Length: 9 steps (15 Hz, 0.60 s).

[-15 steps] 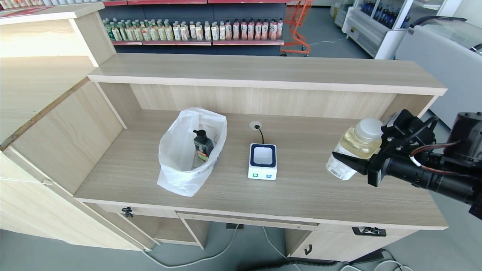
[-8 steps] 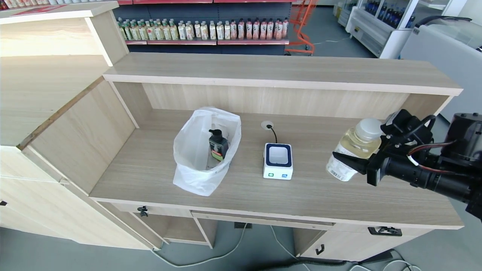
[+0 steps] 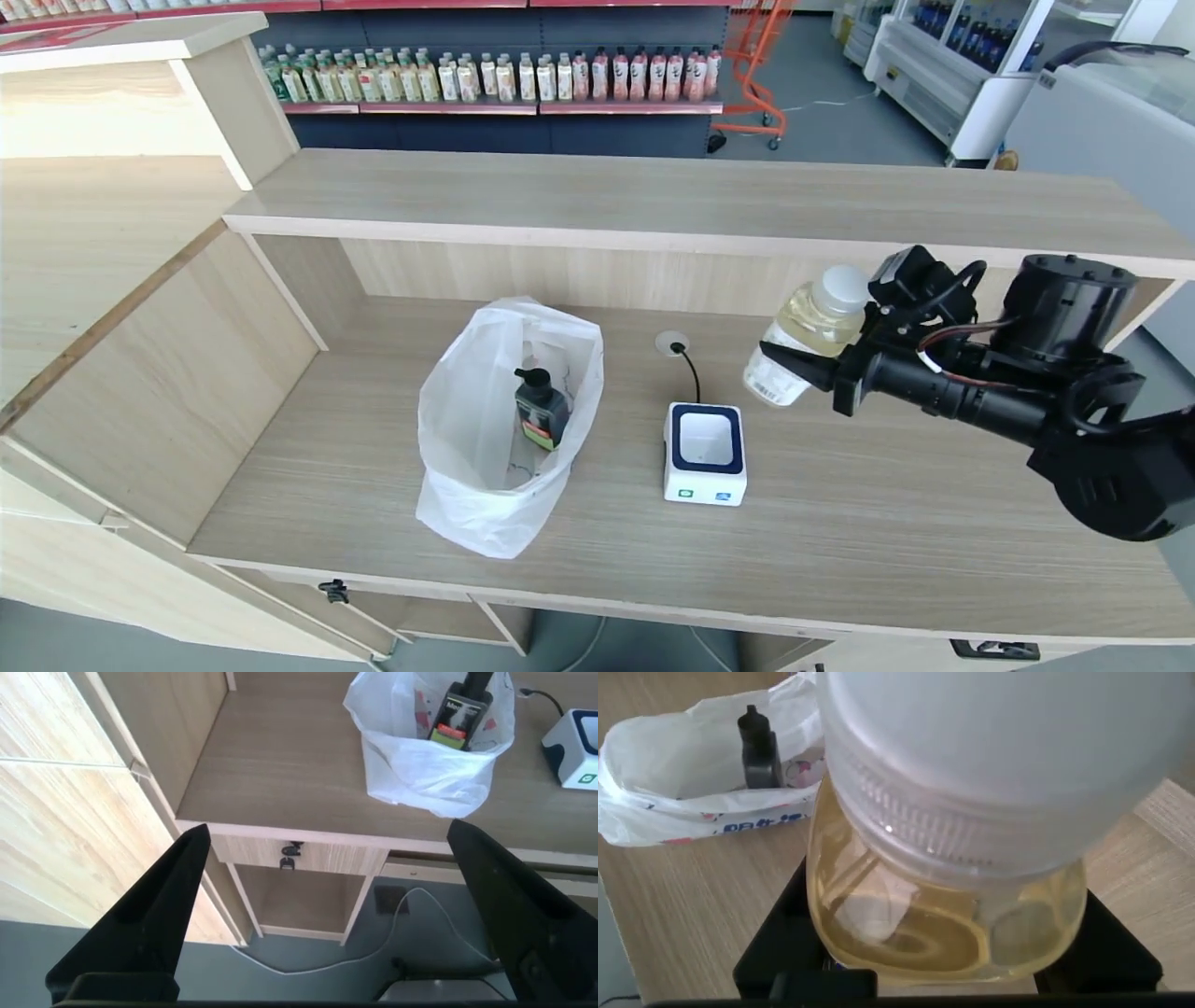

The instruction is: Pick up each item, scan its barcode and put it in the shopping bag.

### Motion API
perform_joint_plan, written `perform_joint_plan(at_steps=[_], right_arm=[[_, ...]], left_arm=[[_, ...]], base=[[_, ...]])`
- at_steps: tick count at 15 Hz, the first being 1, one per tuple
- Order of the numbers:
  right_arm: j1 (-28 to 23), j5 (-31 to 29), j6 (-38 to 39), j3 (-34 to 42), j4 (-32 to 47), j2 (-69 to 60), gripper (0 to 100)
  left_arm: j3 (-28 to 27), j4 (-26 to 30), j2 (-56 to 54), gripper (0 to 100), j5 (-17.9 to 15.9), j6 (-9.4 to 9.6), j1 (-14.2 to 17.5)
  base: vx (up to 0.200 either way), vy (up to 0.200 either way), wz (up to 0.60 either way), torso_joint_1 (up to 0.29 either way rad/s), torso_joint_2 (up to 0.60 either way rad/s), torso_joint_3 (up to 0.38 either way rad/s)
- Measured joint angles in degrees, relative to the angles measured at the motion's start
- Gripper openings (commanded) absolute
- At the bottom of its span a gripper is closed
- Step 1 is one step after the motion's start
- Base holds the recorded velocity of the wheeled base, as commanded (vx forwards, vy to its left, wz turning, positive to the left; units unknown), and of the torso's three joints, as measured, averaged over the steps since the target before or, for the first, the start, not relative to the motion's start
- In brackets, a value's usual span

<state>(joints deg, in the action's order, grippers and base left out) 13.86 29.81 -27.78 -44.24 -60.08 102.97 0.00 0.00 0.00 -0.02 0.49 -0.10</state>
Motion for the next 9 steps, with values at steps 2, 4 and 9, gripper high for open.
perform_joint_plan(at_steps=[2, 4, 9], right_arm=[[1.0, 2.0, -4.5, -0.4, -2.8, 3.5, 0], [1.6, 4.9, -10.6, -0.5, -3.8, 6.9, 0], [2.7, 8.8, -19.2, -0.7, -4.0, 11.9, 0]], left_arm=[[0.0, 0.0, 0.0, 100, 0.0, -0.02, 0.0], [0.0, 0.0, 0.0, 100, 0.0, -0.02, 0.0], [0.0, 0.0, 0.0, 100, 0.0, -0.05, 0.0]], base=[[0.0, 0.0, 0.0, 0.0, 0.0, 0.0], [0.0, 0.0, 0.0, 0.0, 0.0, 0.0], [0.0, 0.0, 0.0, 0.0, 0.0, 0.0]])
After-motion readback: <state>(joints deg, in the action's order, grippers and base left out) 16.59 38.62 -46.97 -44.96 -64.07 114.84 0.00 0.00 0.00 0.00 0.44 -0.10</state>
